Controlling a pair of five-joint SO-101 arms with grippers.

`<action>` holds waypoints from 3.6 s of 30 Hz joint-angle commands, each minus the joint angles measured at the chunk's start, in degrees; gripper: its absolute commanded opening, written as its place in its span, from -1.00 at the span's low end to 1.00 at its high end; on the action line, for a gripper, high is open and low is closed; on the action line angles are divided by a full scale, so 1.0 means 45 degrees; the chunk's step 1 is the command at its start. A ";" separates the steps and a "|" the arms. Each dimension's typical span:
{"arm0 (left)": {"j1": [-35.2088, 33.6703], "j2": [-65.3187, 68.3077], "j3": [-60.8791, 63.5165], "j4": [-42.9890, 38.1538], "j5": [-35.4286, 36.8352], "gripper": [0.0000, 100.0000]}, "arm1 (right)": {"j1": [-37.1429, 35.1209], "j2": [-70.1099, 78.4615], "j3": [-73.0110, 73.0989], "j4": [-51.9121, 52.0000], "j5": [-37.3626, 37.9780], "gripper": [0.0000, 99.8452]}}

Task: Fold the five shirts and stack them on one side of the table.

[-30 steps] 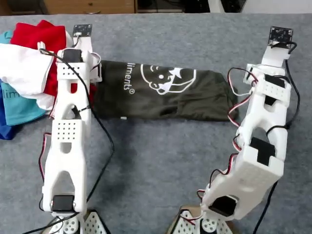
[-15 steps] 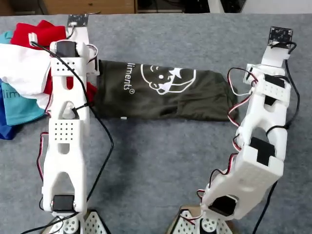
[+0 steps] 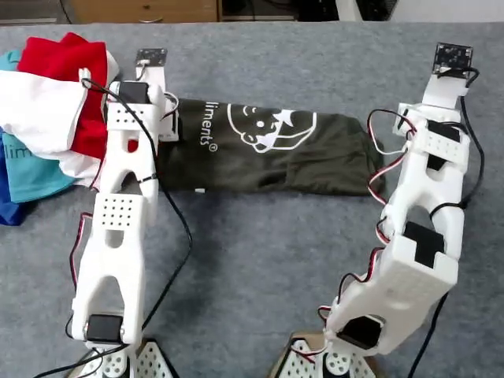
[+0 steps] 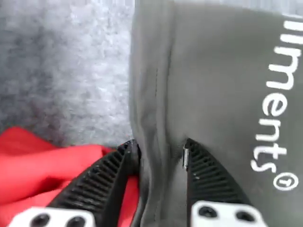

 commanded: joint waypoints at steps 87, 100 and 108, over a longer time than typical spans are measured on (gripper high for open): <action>1.0061 -0.2686 0.2247 -1.0471 0.5177 -0.96 | 0.3741 0.0674 -0.1748 -0.1074 -0.0098 -1.00; 0.9768 -0.2823 0.2383 -1.0217 0.6349 -0.64 | 0.3643 0.0674 -0.1788 -0.1055 -0.0078 -1.00; 0.6974 -0.5284 -0.0860 -0.5958 0.6330 -0.81 | 0.3077 0.0615 -0.1924 -0.0156 -0.0039 -1.00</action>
